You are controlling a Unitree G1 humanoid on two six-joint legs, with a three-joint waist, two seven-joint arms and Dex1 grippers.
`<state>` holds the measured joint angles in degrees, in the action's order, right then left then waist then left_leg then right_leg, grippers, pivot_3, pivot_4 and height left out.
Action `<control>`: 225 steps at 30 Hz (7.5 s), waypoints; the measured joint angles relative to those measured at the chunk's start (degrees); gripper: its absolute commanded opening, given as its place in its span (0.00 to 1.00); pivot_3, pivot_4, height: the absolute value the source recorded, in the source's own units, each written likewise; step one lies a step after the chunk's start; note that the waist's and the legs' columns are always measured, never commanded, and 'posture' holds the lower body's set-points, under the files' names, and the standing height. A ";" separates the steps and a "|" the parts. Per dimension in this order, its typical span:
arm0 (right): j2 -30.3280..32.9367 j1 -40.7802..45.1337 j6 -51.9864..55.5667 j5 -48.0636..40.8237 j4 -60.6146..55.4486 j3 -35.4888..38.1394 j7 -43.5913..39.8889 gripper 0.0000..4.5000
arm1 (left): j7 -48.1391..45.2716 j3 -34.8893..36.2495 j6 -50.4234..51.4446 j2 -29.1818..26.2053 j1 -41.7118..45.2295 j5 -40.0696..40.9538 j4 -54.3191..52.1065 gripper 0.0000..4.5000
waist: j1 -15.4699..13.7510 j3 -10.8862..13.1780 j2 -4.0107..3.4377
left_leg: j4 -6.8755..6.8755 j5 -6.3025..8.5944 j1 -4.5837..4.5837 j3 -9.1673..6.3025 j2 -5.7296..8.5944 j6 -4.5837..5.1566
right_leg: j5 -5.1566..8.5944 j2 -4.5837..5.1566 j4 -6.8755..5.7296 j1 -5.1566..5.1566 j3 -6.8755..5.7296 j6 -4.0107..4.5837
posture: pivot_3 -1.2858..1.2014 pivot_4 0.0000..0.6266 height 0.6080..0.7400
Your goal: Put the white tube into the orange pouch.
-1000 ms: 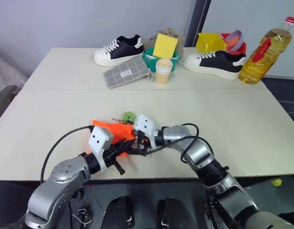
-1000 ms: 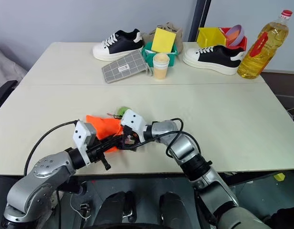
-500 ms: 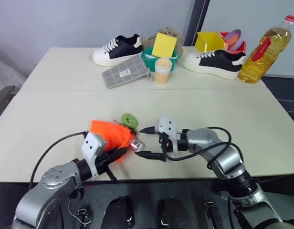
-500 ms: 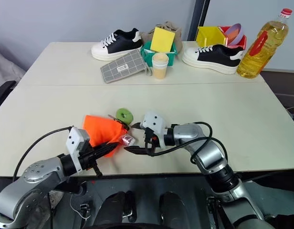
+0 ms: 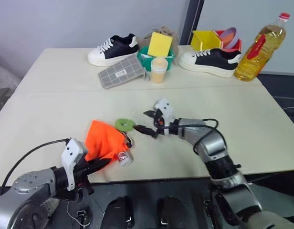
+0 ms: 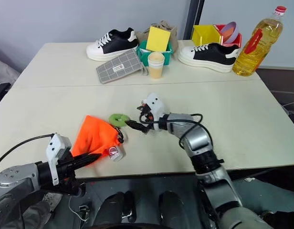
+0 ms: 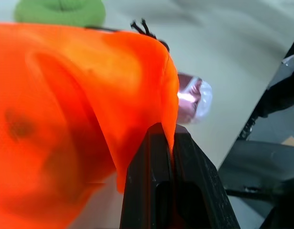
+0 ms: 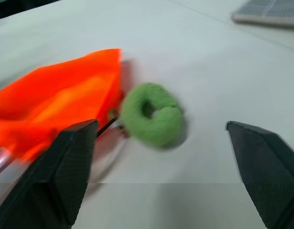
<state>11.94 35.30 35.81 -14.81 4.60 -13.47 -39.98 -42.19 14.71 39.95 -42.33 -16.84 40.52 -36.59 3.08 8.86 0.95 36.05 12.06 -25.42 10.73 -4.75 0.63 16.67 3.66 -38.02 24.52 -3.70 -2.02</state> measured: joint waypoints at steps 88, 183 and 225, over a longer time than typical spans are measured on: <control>1.03 1.54 -1.56 -9.04 -15.57 11.99 9.29 0.00 | 37.71 -33.69 -13.44 35.02 27.21 -48.96 14.10 0.98 | -0.78 0.00 0.05 | 0.13 -0.21 0.04 -0.03 0.01 0.14 | -0.19 -0.20 -0.17 -0.11 -0.06 -0.41 | 0.52 0.24 1.00; 24.48 -23.54 0.68 -10.39 -28.47 9.94 -7.12 0.05 | 16.08 9.73 -2.32 17.25 16.83 4.95 14.57 1.00 | -0.83 0.00 0.12 | 0.16 -0.18 0.12 -0.12 0.01 0.12 | -0.12 -0.18 -0.15 -0.23 -0.08 -0.44 | 0.52 0.24 1.00; 17.59 -16.74 -3.72 4.34 -17.59 -3.34 -4.66 0.02 | 9.42 7.59 -8.08 10.91 10.72 -0.72 15.28 1.00 | -0.76 -0.05 0.23 | 0.15 -0.07 0.07 -0.08 0.04 0.00 | -0.02 -0.07 -0.09 -0.19 -0.08 -0.21 | 0.52 0.24 1.00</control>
<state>29.53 18.56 32.09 -10.47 -13.00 -16.81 -44.63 -32.77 22.30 31.87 -31.42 -6.12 39.79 -21.32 2.32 8.81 1.18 36.20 11.99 -25.35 10.65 -4.71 0.62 16.66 3.59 -38.11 24.33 -3.77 -2.23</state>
